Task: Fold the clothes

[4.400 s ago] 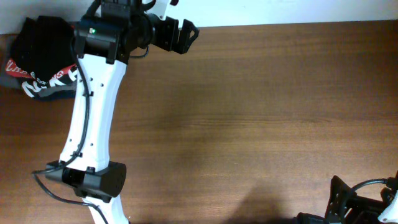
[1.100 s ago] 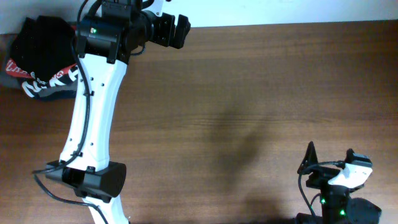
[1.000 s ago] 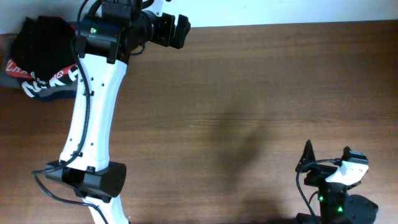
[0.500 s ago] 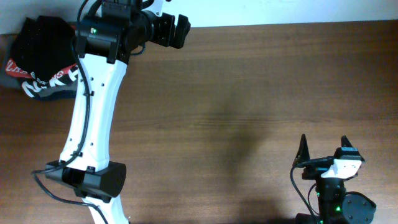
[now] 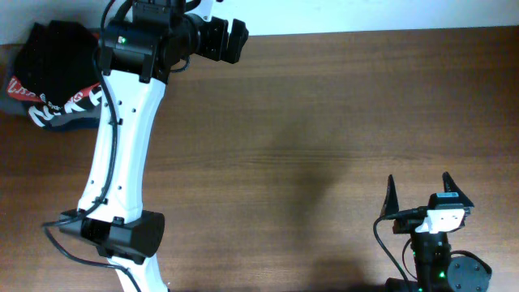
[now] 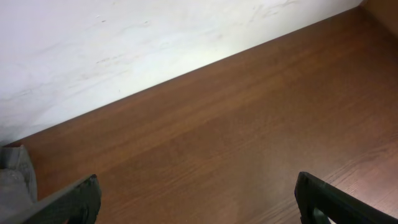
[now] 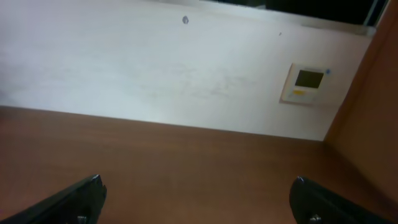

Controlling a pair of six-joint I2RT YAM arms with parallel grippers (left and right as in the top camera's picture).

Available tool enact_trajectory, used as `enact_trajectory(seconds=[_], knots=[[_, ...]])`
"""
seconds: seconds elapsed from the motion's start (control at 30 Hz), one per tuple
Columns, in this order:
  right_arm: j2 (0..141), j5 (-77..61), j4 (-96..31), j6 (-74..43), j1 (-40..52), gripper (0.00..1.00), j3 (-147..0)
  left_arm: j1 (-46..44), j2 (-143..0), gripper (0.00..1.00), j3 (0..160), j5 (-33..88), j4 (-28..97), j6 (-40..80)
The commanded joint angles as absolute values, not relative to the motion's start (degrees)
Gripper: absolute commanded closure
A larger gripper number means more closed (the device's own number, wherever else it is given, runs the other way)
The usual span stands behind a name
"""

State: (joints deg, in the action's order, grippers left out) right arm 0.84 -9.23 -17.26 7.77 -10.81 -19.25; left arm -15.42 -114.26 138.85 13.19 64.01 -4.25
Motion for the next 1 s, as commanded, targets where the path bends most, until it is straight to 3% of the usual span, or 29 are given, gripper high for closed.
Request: enact_trajectory(seconds=[0.0, 0.97], knots=[[0.23, -10.61, -14.52, 8.14, -10.39, 0.01, -16.71, -15.62, -114.41, 0.01, 138.78, 13.02, 63.92, -3.75], [0.23, -12.27, 1.28, 8.12, -4.89, 0.01, -3.79, -15.62, -114.41, 0.01, 138.78, 13.02, 63.92, -3.73]])
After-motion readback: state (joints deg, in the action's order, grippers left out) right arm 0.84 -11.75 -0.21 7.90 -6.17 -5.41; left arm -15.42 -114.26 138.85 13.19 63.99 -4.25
